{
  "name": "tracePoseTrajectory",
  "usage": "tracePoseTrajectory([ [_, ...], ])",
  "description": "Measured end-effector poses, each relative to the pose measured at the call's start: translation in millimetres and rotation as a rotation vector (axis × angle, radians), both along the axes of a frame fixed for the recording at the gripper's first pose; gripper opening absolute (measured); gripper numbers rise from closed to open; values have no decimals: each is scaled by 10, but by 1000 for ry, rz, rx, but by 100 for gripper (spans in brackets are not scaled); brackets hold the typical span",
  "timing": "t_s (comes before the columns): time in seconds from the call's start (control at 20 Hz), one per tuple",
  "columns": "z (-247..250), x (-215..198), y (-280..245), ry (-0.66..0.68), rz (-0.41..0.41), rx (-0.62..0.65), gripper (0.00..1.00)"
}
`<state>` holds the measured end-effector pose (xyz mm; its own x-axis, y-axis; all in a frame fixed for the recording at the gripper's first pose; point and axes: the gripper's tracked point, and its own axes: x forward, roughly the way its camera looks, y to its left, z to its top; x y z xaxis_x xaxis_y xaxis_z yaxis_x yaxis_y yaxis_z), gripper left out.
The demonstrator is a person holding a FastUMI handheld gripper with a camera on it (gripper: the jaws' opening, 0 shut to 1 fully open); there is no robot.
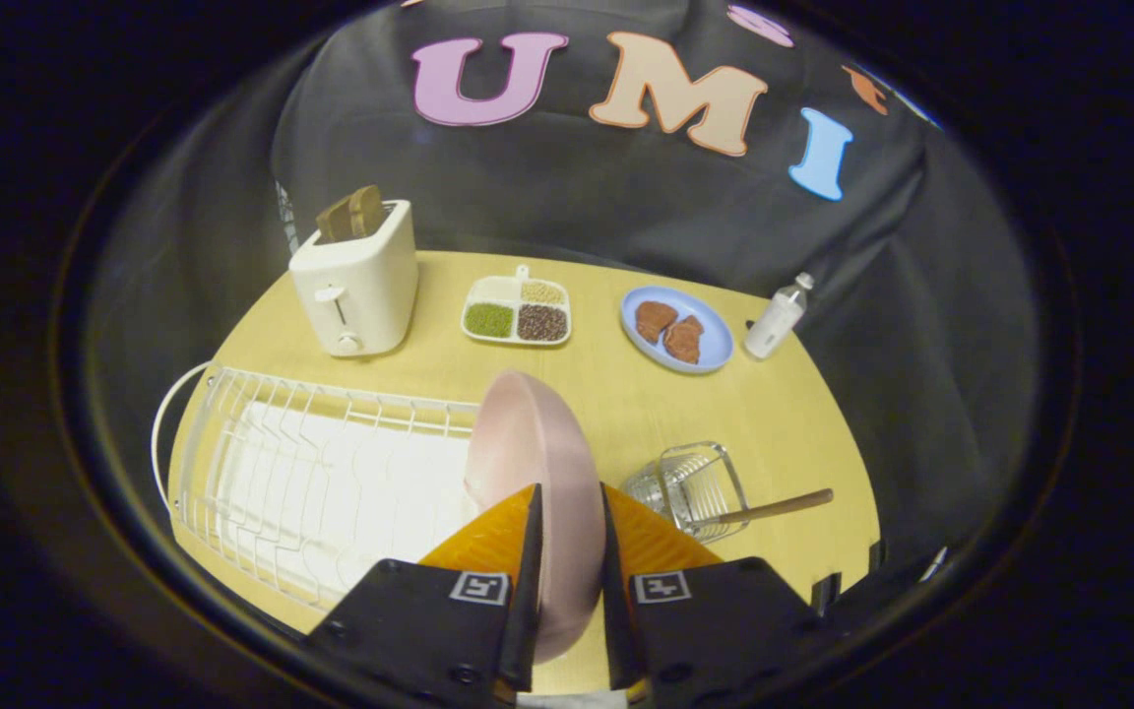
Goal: Take the plate from the dish rack, then take the spoon from the basket and place it into the plate.
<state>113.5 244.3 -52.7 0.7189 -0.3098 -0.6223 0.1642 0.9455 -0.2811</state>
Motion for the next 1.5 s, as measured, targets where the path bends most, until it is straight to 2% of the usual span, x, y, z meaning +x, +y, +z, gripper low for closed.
tracePoseTrajectory([
  [0.15, 294, 87, 15, -93, 16, -79, 27],
  [0.3, 515, 89, 140, -163, 43, -126, 27],
  [0.65, 1048, -28, 274, -282, 95, -20, 26],
  [1.15, 1478, -534, -695, -359, 87, 73, 26],
  [1.35, 1345, -850, -1034, -353, 91, 148, 26],
  [1.5, 1038, -1032, -1221, -313, 110, 198, 26],
])
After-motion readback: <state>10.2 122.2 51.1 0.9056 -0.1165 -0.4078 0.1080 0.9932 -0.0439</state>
